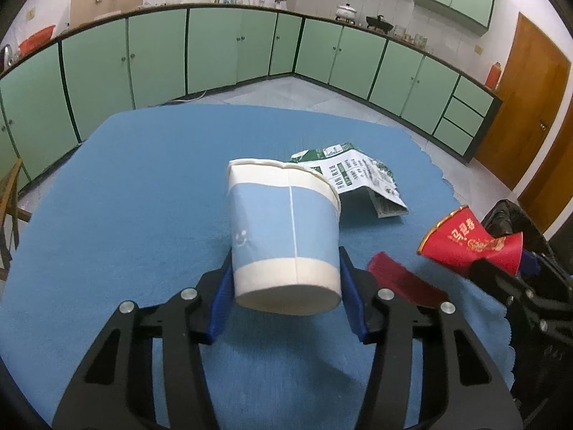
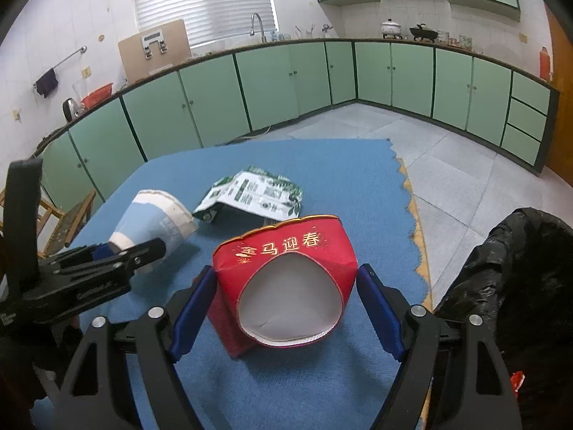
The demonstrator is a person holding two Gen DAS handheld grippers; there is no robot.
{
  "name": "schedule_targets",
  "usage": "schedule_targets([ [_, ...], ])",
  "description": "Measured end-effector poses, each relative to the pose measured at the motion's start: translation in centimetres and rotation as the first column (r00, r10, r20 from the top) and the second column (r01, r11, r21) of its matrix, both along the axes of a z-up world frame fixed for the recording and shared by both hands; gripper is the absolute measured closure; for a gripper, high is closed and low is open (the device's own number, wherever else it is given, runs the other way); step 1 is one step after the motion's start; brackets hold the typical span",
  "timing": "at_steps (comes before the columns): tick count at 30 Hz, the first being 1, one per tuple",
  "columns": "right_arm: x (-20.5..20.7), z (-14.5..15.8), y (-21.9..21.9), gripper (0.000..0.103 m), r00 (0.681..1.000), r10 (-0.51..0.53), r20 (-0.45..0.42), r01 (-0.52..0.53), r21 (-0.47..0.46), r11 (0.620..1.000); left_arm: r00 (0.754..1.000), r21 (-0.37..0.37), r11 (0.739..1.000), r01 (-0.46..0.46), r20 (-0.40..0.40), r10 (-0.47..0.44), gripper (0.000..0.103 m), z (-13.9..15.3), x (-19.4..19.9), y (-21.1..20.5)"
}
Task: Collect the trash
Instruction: 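Grasp the light blue cup with the left gripper while the right grasps the red cup, then carry both cups over the bin and open both grippers to drop them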
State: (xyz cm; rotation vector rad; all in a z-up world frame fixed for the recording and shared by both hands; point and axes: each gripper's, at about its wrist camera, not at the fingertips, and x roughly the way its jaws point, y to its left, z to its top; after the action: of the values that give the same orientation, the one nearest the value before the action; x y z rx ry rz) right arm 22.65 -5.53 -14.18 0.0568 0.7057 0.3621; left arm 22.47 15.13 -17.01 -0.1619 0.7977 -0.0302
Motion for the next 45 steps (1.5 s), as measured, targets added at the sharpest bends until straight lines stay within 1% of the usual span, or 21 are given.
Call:
schedule_targets([
  [6, -1.0, 2.1, -1.0, 0.024, 0.999, -0.013, 0.046, 0.012, 0.017, 1.000, 0.999, 0.010, 1.000, 0.005, 0.037, -0.006, 0.052, 2.2, -1.6, -0.7],
  [12, -2.5, 4.4, -2.4, 0.024, 0.995, -0.035, 0.091, 0.032, 0.044, 0.999, 0.996, 0.007, 0.999, 0.033, 0.079, -0.034, 0.053, 4.5, -3.0, -2.7],
  [17, -3.9, 6.1, -4.6, 0.024, 0.990, -0.070, 0.125, 0.062, 0.067, 0.996, 0.990, 0.011, 0.997, 0.072, 0.117, -0.073, 0.053, 6.3, -4.0, -5.4],
  [21, -5.1, 7.0, -7.0, 0.024, 0.983, -0.108, 0.152, 0.098, 0.072, 0.993, 0.984, 0.008, 0.994, 0.112, 0.140, -0.112, 0.053, 7.2, -4.5, -8.1],
  [27, -7.1, 7.7, -11.9, 0.024, 0.968, -0.183, 0.169, 0.175, 0.060, 0.983, 0.970, -0.001, 0.982, 0.187, 0.158, -0.184, 0.053, 7.5, -5.2, -13.1],
  [33, -8.5, 7.4, -16.8, 0.024, 0.950, -0.263, 0.166, 0.260, 0.044, 0.965, 0.949, -0.008, 0.963, 0.268, 0.172, -0.263, 0.052, 7.6, -5.4, -19.0],
  [41, -10.2, 6.2, -23.0, 0.024, 0.920, -0.360, 0.154, 0.362, 0.016, 0.932, 0.915, 0.000, 0.929, 0.371, 0.172, -0.365, 0.052, 6.4, -5.3, -26.3],
  [45, -10.2, 5.3, -25.4, 0.024, 0.909, -0.394, 0.137, 0.397, 0.008, 0.918, 0.902, 0.008, 0.915, 0.404, 0.163, -0.400, 0.052, 5.3, -4.8, -28.9],
])
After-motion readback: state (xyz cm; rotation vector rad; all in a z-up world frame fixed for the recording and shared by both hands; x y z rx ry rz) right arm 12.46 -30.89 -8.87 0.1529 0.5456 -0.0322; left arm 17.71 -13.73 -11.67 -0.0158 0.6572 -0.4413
